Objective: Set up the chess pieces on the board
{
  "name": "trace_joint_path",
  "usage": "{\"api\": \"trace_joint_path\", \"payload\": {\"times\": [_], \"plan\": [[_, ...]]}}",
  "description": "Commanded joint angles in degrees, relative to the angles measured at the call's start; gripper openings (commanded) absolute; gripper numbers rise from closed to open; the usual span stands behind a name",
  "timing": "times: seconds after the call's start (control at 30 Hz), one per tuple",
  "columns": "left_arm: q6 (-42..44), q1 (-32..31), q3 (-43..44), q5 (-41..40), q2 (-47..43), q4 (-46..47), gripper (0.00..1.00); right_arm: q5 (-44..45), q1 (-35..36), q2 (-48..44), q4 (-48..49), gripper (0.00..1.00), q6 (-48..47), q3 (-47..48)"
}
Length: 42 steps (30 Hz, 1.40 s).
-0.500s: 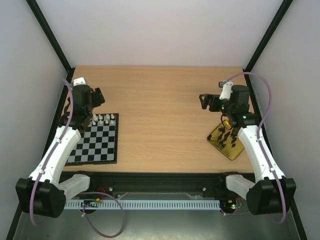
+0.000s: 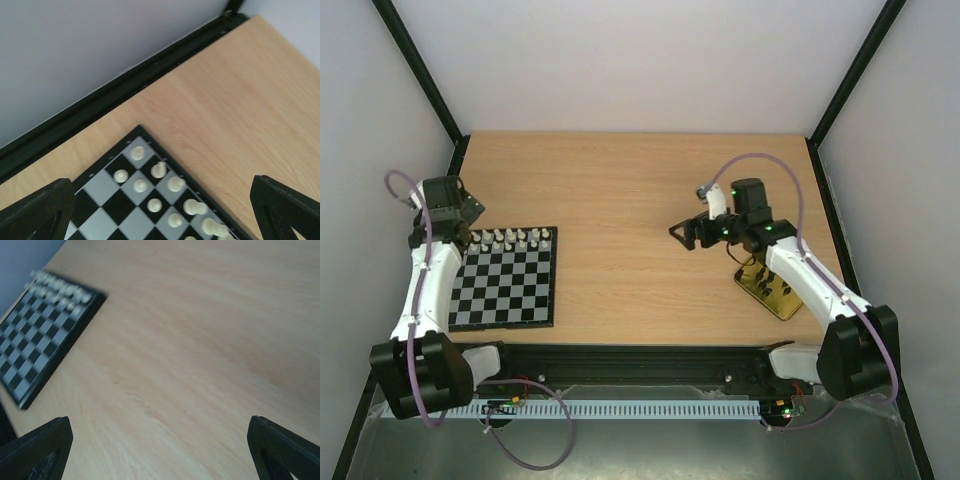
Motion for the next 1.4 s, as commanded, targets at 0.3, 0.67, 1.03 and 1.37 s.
{"api": "trace_joint_path", "payload": {"times": [0.3, 0.67, 1.03, 1.37], "plan": [[-10.6, 12.8, -9.7, 3.2, 2.9, -2.5, 0.99, -9.8, 8.1, 1.5, -1.0, 0.96, -8.3, -5.4], [-10.3, 19.5, -14.6, 8.1, 10.1, 4.8, 0.99, -11.4, 8.3, 0.6, -2.9, 0.97, -10.5, -5.6], [-8.8, 20.6, -15.1, 11.0, 15.1, 8.9, 0.99, -11.2, 8.3, 1.2, -3.3, 0.97, -11.0, -5.6], [-8.4, 20.4, -18.0, 16.2, 12.5, 8.5, 0.99, -11.0, 8.3, 1.9, -3.3, 0.97, -11.1, -5.6]]}}
